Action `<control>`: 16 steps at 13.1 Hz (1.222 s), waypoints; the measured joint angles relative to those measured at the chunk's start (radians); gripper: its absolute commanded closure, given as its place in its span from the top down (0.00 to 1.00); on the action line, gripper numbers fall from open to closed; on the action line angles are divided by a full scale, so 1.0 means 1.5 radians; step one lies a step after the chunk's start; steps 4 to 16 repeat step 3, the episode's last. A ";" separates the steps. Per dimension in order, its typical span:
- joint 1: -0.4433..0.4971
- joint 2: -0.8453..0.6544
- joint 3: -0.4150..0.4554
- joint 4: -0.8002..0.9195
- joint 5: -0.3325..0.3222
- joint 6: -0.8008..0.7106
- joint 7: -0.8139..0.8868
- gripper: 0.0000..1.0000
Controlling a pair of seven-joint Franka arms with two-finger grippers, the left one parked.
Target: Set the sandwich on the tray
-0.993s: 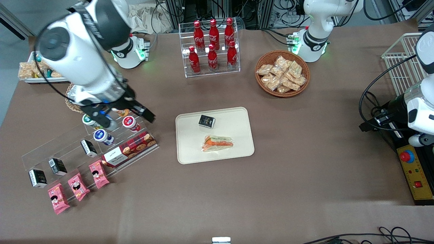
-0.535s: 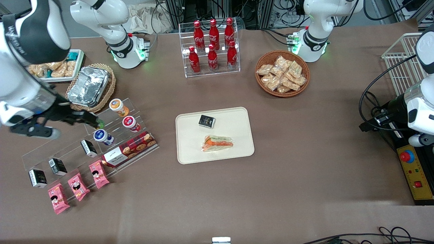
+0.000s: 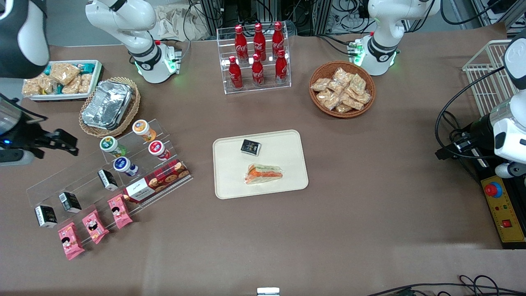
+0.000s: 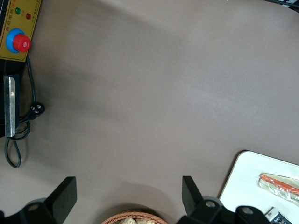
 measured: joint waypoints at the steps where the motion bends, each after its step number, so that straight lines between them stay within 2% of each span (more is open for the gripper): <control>1: 0.002 -0.005 -0.001 0.008 0.000 -0.009 -0.003 0.97; 3: 0.021 -0.011 -0.011 0.022 0.000 -0.023 -0.003 0.97; 16: 0.021 -0.011 -0.011 0.022 0.000 -0.023 -0.003 0.97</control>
